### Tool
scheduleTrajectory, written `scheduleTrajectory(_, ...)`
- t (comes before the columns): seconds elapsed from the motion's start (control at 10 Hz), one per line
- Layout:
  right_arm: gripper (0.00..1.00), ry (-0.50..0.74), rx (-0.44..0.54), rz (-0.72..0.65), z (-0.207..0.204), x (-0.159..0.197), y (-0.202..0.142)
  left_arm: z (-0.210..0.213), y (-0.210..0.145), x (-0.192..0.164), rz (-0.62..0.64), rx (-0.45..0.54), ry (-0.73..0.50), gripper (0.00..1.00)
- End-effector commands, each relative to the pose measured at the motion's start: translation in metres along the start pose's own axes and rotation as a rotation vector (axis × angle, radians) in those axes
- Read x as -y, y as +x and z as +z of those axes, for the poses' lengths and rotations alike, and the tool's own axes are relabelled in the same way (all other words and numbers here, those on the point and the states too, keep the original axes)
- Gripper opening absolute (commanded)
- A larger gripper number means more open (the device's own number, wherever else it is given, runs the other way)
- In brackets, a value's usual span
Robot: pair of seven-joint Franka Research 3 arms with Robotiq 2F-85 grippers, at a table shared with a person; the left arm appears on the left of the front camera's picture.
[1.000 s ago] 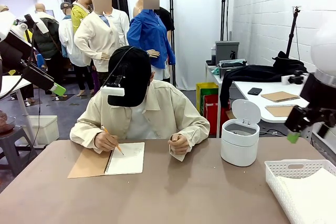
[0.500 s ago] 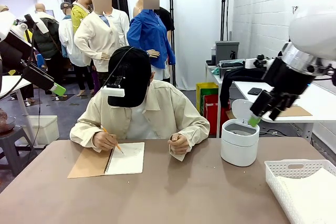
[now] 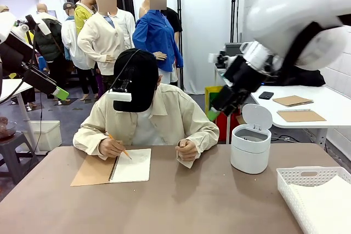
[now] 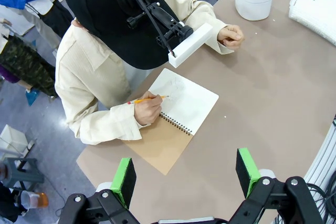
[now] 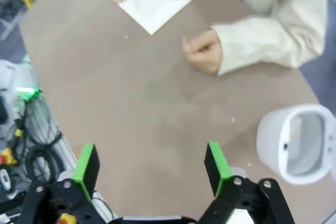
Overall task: Sort the paper based on its condition.
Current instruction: If a person hands you a paper, place it in the Organizing basket , and if it's crumpled, put it in the Trash can.
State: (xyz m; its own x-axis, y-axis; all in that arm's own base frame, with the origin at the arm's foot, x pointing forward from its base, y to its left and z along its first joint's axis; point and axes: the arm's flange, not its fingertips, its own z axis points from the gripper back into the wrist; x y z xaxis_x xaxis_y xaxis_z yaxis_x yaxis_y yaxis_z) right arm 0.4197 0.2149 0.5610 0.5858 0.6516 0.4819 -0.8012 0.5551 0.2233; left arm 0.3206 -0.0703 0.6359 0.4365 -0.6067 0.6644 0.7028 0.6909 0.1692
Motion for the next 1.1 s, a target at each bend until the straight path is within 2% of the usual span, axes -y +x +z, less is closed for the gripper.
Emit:
scheduleTrajectory(0.0,1.00,-0.010,0.009,0.120,-0.001,0.001,0.032,0.001,0.000,-0.001,-0.005,0.000,0.003,1.00)
scheduleTrajectory(0.2,1.00,-0.006,-0.018,0.196,-0.003,-0.013,0.057,0.001,0.000,-0.001,-0.005,0.000,0.003,1.00)
scheduleTrajectory(0.4,1.00,-0.001,0.026,0.269,0.001,-0.028,0.078,0.001,0.000,-0.001,-0.005,0.000,0.003,1.00)
scheduleTrajectory(1.0,1.00,0.028,0.165,0.353,0.027,-0.057,0.071,0.001,0.000,-0.001,-0.005,0.000,0.003,1.00)
